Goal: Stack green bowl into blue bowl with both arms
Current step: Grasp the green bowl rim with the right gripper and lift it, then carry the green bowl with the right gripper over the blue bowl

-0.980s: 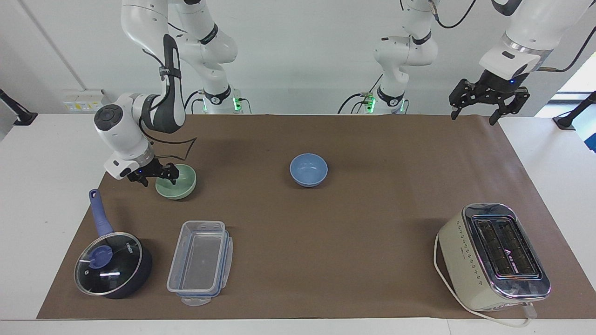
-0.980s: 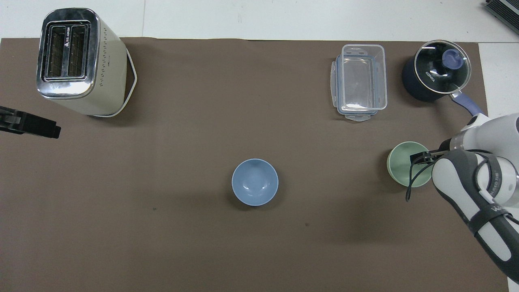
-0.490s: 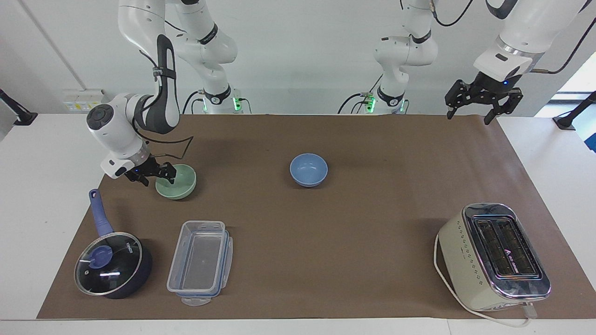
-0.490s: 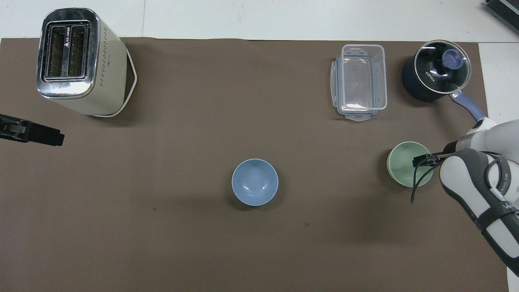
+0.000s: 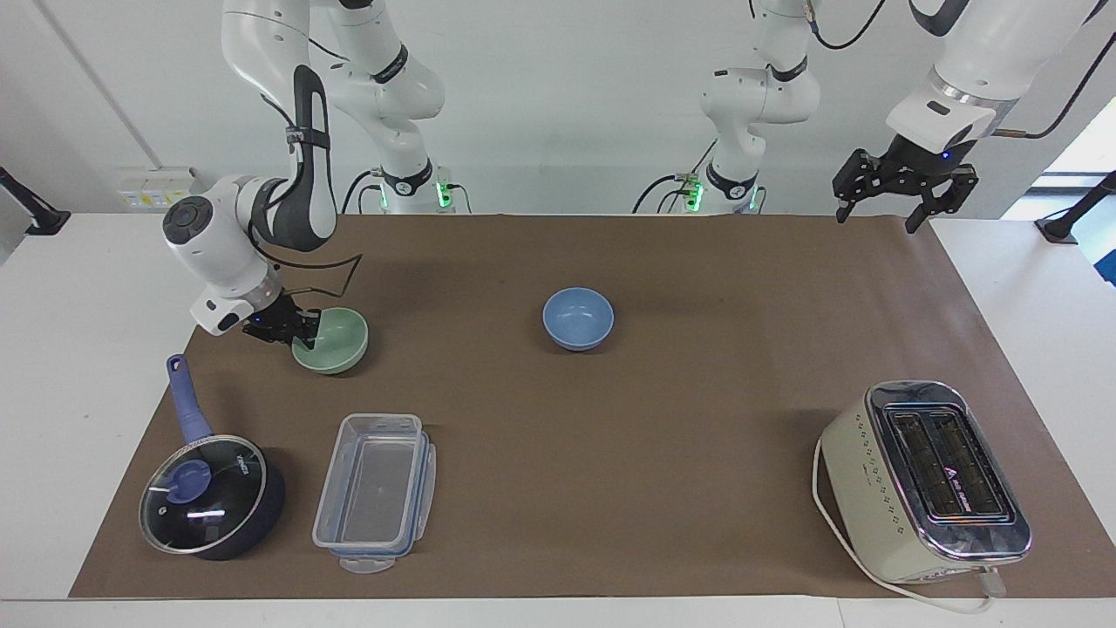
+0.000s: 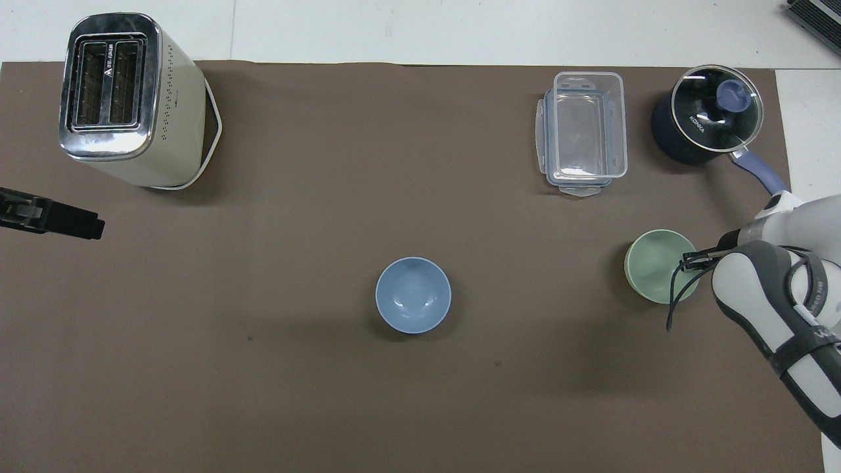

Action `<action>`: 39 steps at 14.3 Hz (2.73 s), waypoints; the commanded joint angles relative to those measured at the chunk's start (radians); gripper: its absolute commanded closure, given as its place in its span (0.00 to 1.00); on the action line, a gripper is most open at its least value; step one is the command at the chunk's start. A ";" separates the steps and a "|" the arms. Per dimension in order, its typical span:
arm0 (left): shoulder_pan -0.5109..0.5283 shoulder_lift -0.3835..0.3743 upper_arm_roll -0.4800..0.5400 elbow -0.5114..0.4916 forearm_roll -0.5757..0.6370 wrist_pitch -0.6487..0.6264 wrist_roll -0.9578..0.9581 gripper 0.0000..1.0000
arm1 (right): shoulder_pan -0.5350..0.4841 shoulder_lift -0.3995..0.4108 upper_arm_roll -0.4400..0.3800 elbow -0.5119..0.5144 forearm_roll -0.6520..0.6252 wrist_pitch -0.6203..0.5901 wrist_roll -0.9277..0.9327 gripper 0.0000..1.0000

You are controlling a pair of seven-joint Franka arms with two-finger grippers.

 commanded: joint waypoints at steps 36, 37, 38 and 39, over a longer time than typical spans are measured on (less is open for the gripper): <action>0.010 -0.034 -0.005 -0.034 0.017 -0.005 -0.048 0.00 | 0.491 0.054 0.243 0.335 0.098 -0.186 0.779 1.00; 0.010 -0.034 -0.005 -0.034 0.017 -0.005 -0.048 0.00 | 0.491 0.057 0.243 0.318 0.098 -0.170 0.767 1.00; 0.010 -0.034 -0.005 -0.034 0.017 -0.005 -0.048 0.00 | 0.493 0.066 0.243 0.309 0.098 -0.144 0.762 1.00; 0.010 -0.034 -0.005 -0.034 0.017 -0.005 -0.048 0.00 | 0.494 0.075 0.243 0.307 0.098 -0.139 0.764 1.00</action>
